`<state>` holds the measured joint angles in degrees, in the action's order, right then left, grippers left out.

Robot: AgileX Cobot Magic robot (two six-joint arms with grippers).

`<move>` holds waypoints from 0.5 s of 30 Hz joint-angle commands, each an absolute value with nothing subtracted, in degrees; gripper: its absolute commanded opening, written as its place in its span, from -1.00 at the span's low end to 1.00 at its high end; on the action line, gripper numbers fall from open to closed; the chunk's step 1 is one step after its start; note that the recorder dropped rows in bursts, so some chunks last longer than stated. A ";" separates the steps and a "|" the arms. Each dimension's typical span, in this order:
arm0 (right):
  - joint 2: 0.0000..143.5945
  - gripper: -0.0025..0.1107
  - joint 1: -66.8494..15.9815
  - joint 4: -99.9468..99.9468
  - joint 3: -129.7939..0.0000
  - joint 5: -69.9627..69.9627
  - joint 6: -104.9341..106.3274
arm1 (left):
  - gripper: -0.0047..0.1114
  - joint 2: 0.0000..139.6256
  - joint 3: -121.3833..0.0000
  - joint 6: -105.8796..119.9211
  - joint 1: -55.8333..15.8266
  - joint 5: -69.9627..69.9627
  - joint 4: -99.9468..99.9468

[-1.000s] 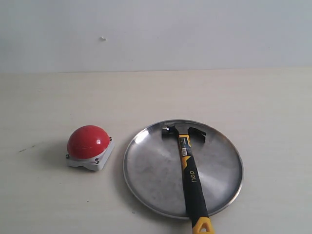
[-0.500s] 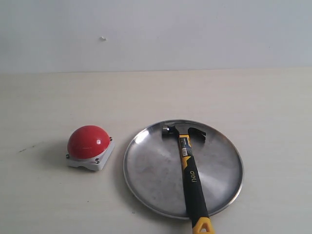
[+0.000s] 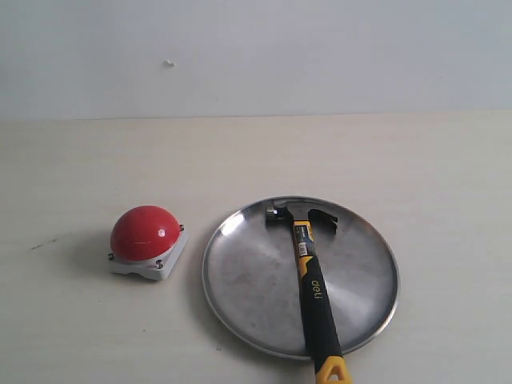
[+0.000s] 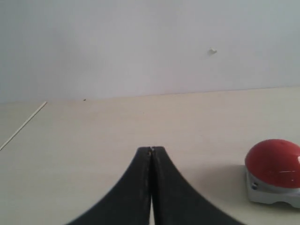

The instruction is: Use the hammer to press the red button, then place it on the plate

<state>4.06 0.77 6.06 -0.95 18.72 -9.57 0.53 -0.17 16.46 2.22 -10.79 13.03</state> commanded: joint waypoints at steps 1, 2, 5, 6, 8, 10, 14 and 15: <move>3.81 0.00 1.06 6.16 -0.81 17.94 -9.70 | -0.92 0.00 0.00 16.34 4.90 -12.37 14.02; 3.81 0.00 1.06 6.16 -0.81 17.94 -9.70 | -0.92 0.00 0.00 16.36 5.29 -12.51 14.48; 3.81 0.00 1.06 6.16 -0.81 17.94 -9.70 | -0.92 0.00 0.00 16.36 5.40 -14.79 14.49; 3.81 0.00 1.06 6.16 -0.81 17.94 -9.70 | -0.92 0.00 0.00 16.36 5.40 -15.89 14.38; 3.81 0.00 1.06 5.97 -0.81 17.94 -9.70 | -0.92 0.00 0.00 16.36 5.40 -17.65 14.07; 3.81 0.00 1.06 5.97 -0.81 17.94 -9.70 | -0.92 0.00 0.00 16.36 5.40 -18.17 14.07; 3.81 0.00 1.06 5.97 -0.81 17.94 -9.70 | -0.92 0.00 0.00 15.93 5.40 -18.97 14.20; 3.81 0.00 1.06 5.97 -0.81 17.94 -9.70 | -0.92 0.00 0.00 15.85 5.40 -19.60 14.08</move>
<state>4.06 0.77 5.95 -0.95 18.62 -9.60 0.38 -0.17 16.46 5.13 -18.18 13.81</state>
